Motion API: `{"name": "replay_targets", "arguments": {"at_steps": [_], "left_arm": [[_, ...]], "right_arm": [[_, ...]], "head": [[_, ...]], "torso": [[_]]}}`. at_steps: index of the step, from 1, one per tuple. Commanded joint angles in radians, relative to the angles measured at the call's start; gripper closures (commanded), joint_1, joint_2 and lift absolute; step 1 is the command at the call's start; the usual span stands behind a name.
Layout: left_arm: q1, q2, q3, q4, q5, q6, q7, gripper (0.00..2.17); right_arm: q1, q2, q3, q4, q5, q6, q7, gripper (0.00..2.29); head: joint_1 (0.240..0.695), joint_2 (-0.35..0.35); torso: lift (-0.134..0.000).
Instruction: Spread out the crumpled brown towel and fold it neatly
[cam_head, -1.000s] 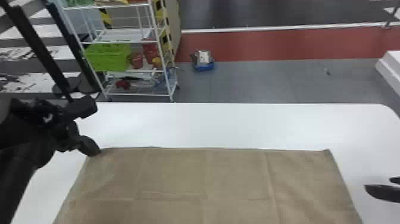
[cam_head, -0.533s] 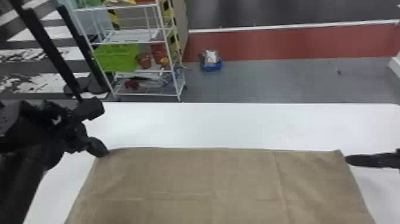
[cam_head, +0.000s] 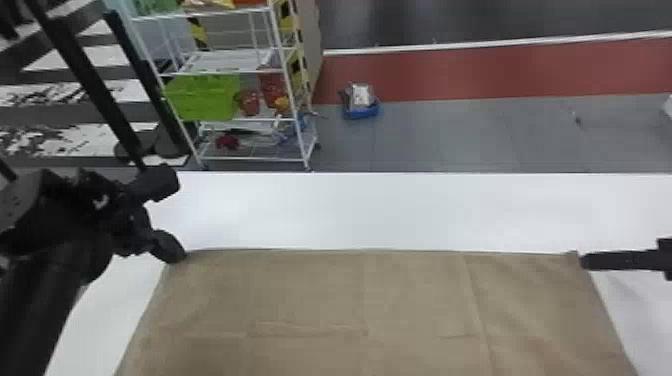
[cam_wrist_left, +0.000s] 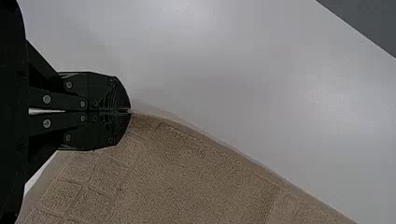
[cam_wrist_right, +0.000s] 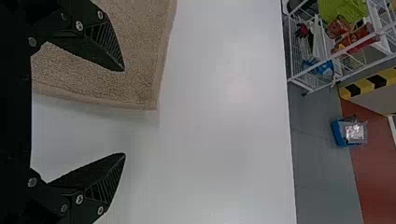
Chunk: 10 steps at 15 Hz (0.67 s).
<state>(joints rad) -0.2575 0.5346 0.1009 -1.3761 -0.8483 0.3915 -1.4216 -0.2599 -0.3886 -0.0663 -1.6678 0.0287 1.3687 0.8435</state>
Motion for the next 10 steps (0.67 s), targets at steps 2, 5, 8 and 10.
{"name": "replay_targets", "arguments": {"at_steps": [2,5,8,10], "left_arm": [[0.000,-0.002,-0.003,0.000,0.002,0.001,0.000,1.37],[0.000,-0.001,-0.003,0.000,0.002,-0.003,0.000,1.37],[-0.002,-0.001,-0.003,0.000,0.002,-0.003,0.000,1.37],[-0.002,-0.001,-0.003,0.000,0.002,-0.003,0.000,1.37]], "right_arm": [[-0.053,0.002,0.054,0.051,0.027,-0.004,-0.006,0.29],[-0.087,0.011,0.083,0.086,0.042,-0.004,-0.008,0.38],[-0.104,0.011,0.115,0.100,0.062,0.002,-0.006,0.38],[-0.108,0.011,0.128,0.103,0.071,0.005,-0.004,0.38]], "head": [[0.695,0.176],[0.695,0.177],[0.695,0.181],[0.695,0.183]], "torso": [[-0.122],[-0.122],[-0.122],[-0.122]]}}
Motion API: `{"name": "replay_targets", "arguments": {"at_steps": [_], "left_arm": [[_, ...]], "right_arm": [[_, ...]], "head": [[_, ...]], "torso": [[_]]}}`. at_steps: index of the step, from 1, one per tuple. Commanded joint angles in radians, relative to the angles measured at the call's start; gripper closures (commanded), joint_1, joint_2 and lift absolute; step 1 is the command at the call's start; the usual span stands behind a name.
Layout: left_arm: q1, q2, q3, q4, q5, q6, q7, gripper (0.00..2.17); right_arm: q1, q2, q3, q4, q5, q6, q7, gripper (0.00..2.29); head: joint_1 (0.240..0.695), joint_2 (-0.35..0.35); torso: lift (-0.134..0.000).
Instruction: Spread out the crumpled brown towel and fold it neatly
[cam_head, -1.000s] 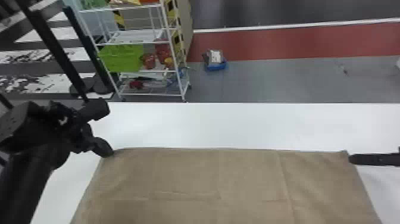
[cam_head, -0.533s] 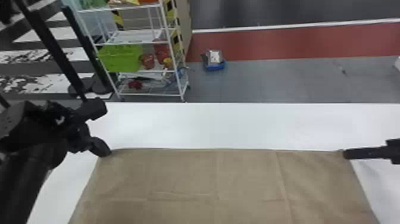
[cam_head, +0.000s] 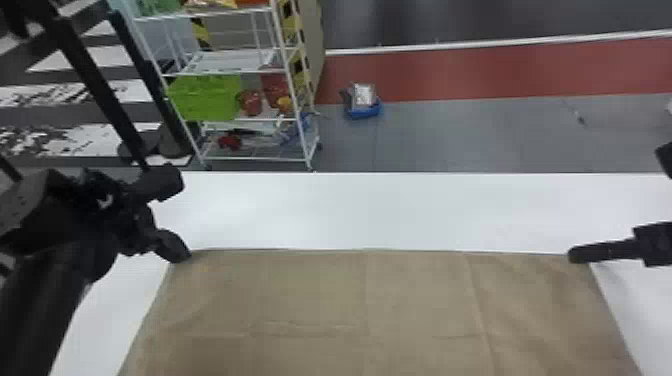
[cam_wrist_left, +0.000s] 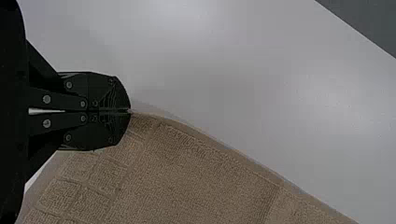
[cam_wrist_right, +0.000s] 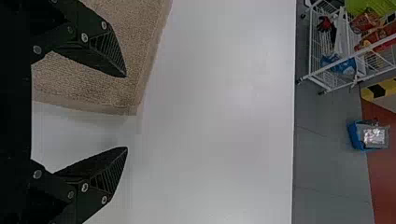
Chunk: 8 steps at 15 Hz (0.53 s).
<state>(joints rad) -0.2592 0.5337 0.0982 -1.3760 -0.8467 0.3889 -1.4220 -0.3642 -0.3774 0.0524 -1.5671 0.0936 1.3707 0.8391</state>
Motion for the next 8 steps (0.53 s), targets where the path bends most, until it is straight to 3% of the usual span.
{"name": "replay_targets", "arguments": {"at_steps": [1,8], "left_arm": [[-0.002,0.000,0.000,0.000,0.000,0.000,0.000,1.37],[-0.006,0.000,-0.002,0.002,0.000,0.000,0.003,1.37]], "right_arm": [[-0.007,0.000,0.017,0.002,0.009,0.006,0.000,0.38],[-0.030,0.008,0.064,0.052,0.040,0.003,0.002,0.45]], "head": [[0.695,0.185],[0.695,0.185]], "torso": [[-0.122],[-0.122]]}}
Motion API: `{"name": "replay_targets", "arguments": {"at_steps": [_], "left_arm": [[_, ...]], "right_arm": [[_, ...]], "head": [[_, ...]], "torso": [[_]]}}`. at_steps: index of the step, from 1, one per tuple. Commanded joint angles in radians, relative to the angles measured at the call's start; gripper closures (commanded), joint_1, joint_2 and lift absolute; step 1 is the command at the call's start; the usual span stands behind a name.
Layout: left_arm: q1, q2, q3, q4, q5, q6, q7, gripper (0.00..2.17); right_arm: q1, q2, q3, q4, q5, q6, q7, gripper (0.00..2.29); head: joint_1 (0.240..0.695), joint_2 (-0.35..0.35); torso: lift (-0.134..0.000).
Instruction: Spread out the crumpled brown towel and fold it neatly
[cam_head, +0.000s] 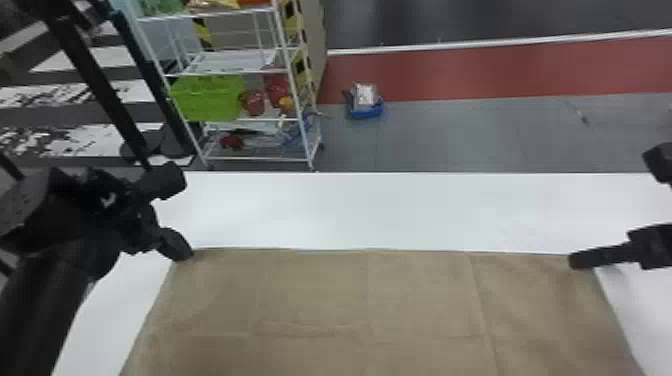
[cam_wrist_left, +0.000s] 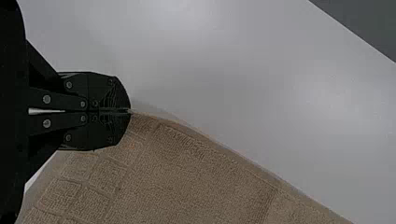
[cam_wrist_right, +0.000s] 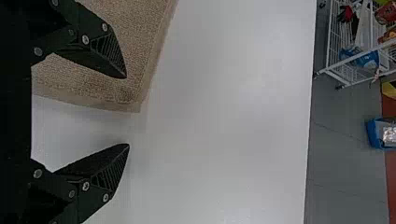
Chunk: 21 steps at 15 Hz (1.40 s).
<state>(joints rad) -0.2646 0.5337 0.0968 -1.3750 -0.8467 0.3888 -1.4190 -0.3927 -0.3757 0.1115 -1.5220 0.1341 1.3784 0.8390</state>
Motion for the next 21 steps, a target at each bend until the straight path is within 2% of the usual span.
{"name": "replay_targets", "arguments": {"at_steps": [1,2,5,7,8,11,13,16,21], "left_arm": [[-0.001,0.000,0.001,0.001,0.000,-0.003,0.000,1.37],[-0.001,0.000,0.001,0.001,0.000,0.000,0.000,1.37],[-0.001,0.000,0.001,0.001,0.000,-0.003,0.000,1.37],[0.001,0.000,0.001,0.001,0.000,-0.003,0.002,1.37],[0.002,0.000,0.006,-0.001,0.003,-0.006,0.000,1.37],[0.024,0.000,0.049,-0.019,0.026,-0.024,0.000,1.37],[0.073,0.000,0.110,-0.070,0.058,-0.046,-0.001,1.37],[0.199,-0.006,0.265,-0.187,0.155,-0.116,-0.001,1.38],[0.340,-0.046,0.465,-0.256,0.290,-0.294,0.018,1.37]], "right_arm": [[-0.002,0.011,0.005,0.006,-0.002,-0.008,0.003,0.47],[-0.002,0.017,0.005,0.006,-0.004,-0.008,0.005,0.47],[-0.003,0.018,0.014,0.005,-0.001,-0.014,0.006,0.73],[-0.003,0.018,0.017,0.005,0.001,-0.023,0.006,1.09],[-0.003,0.018,0.016,0.005,0.001,-0.029,0.006,1.34],[0.037,0.008,-0.013,-0.040,-0.002,-0.069,0.037,1.38],[0.103,-0.015,-0.029,-0.136,0.009,-0.094,0.086,1.38],[0.212,-0.032,-0.092,-0.284,0.012,-0.137,0.149,1.38],[0.360,-0.048,-0.142,-0.500,0.007,-0.164,0.230,1.38]], "head": [[0.695,0.186],[0.695,0.188],[0.695,0.201],[0.695,0.203],[0.695,0.204],[0.695,0.204],[0.695,0.208],[0.695,0.230],[0.695,0.267]], "torso": [[-0.122],[-0.122],[-0.122],[-0.122],[-0.122],[-0.122],[-0.122],[-0.122],[-0.122]]}}
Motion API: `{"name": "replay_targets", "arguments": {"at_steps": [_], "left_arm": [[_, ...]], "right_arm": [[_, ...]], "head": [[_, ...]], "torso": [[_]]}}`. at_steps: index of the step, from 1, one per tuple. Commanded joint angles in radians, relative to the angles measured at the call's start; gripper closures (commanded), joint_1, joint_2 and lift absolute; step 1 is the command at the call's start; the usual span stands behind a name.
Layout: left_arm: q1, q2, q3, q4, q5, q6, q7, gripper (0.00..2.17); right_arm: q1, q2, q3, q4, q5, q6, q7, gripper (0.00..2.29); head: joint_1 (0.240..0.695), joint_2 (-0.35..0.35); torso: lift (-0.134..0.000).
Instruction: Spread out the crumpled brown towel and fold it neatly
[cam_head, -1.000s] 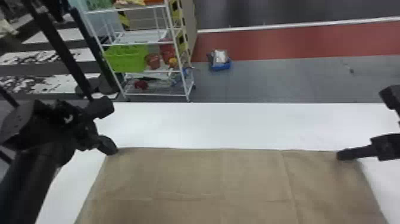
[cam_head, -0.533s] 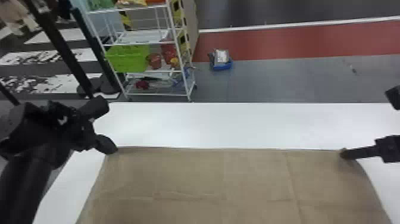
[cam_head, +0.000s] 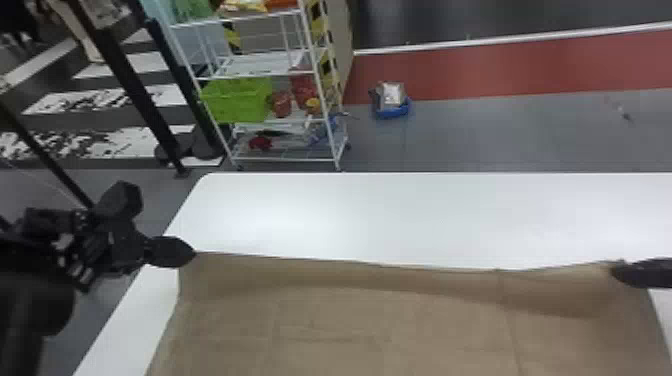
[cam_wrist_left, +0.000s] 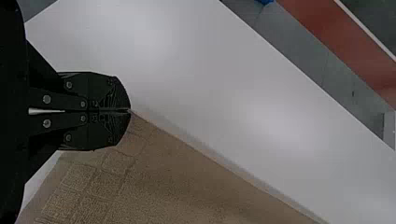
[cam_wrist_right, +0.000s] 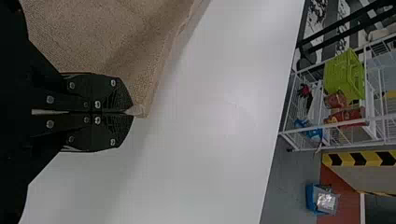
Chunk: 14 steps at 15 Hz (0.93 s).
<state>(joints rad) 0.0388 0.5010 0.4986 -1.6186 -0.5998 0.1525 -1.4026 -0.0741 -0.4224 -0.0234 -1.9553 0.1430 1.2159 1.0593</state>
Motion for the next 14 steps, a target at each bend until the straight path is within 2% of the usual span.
{"name": "replay_targets", "arguments": {"at_steps": [1,4,6,8,10,14], "left_arm": [[0.058,-0.024,0.100,-0.018,0.063,-0.107,0.008,1.37],[0.118,-0.044,0.169,-0.023,0.114,-0.230,0.031,1.37],[0.135,-0.048,0.206,-0.018,0.156,-0.285,0.039,1.37],[0.147,-0.059,0.219,-0.023,0.166,-0.319,0.039,1.37],[0.135,-0.059,0.206,-0.015,0.158,-0.319,0.063,1.37],[0.018,-0.055,0.124,0.055,0.092,-0.310,0.088,1.37]], "right_arm": [[0.074,-0.006,-0.018,-0.117,0.003,-0.002,0.031,1.38],[0.163,-0.022,-0.020,-0.237,0.016,-0.002,0.107,1.38],[0.206,-0.032,-0.012,-0.290,0.033,-0.002,0.148,1.38],[0.240,-0.050,-0.006,-0.323,0.055,-0.005,0.163,1.38],[0.200,-0.050,-0.012,-0.284,0.072,-0.011,0.151,1.38],[0.057,-0.050,-0.017,-0.106,0.073,-0.020,0.134,1.38]], "head": [[0.695,0.286],[0.695,0.346],[0.695,0.350],[0.695,0.350],[0.695,0.350],[0.695,0.346]], "torso": [[-0.122],[-0.122],[-0.122],[-0.122],[-0.122],[-0.122]]}}
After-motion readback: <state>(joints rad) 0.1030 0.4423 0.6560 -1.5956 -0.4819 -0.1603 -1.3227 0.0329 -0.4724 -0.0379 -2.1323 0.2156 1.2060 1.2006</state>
